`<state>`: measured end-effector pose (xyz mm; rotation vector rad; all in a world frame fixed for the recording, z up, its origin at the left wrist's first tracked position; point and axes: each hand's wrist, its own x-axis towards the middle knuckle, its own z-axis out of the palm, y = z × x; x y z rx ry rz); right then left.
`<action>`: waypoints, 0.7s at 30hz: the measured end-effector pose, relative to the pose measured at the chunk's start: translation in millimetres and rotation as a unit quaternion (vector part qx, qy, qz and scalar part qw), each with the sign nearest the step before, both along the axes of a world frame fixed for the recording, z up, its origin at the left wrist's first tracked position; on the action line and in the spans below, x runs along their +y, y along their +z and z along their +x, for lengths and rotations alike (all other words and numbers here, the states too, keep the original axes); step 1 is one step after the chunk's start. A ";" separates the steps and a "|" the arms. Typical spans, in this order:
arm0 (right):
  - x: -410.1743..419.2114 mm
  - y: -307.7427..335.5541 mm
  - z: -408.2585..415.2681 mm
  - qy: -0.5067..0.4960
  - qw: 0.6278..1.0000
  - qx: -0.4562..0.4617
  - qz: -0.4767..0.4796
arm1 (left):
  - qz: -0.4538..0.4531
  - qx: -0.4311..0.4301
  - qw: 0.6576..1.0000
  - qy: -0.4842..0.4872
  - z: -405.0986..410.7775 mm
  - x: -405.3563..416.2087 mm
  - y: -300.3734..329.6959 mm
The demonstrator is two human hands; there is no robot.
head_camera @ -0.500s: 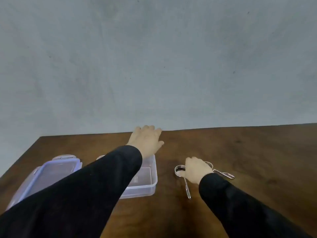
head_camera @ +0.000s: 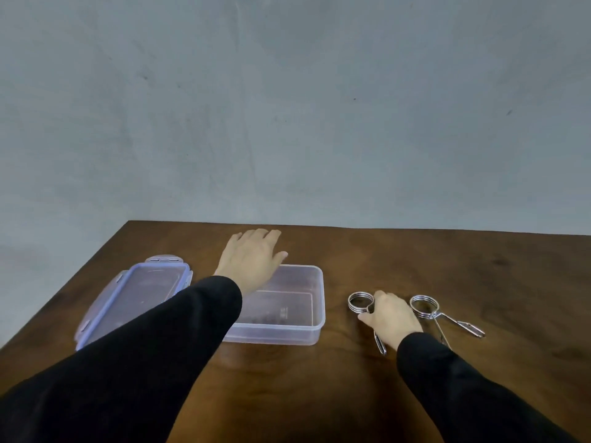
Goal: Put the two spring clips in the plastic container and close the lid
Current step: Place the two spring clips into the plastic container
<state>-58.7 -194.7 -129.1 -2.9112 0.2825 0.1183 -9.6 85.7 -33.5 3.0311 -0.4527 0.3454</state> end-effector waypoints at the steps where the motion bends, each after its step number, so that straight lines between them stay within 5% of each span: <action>1: 3.2 6.0 4.1 0.000 1.000 -0.008 0.020 | -0.004 -0.006 1.000 0.015 0.7 13.1 1.0; 10: 82.1 97.3 39.6 0.123 0.968 -0.107 0.190 | -0.030 0.023 0.991 0.127 14.0 133.8 -18.2; 15: 156.9 100.6 46.1 0.232 0.964 -0.053 0.121 | -0.021 0.065 0.988 0.141 16.9 181.7 -56.7; 21: 213.9 52.4 43.2 0.241 0.967 0.032 0.073 | -0.026 0.111 0.985 0.128 13.6 220.9 -114.0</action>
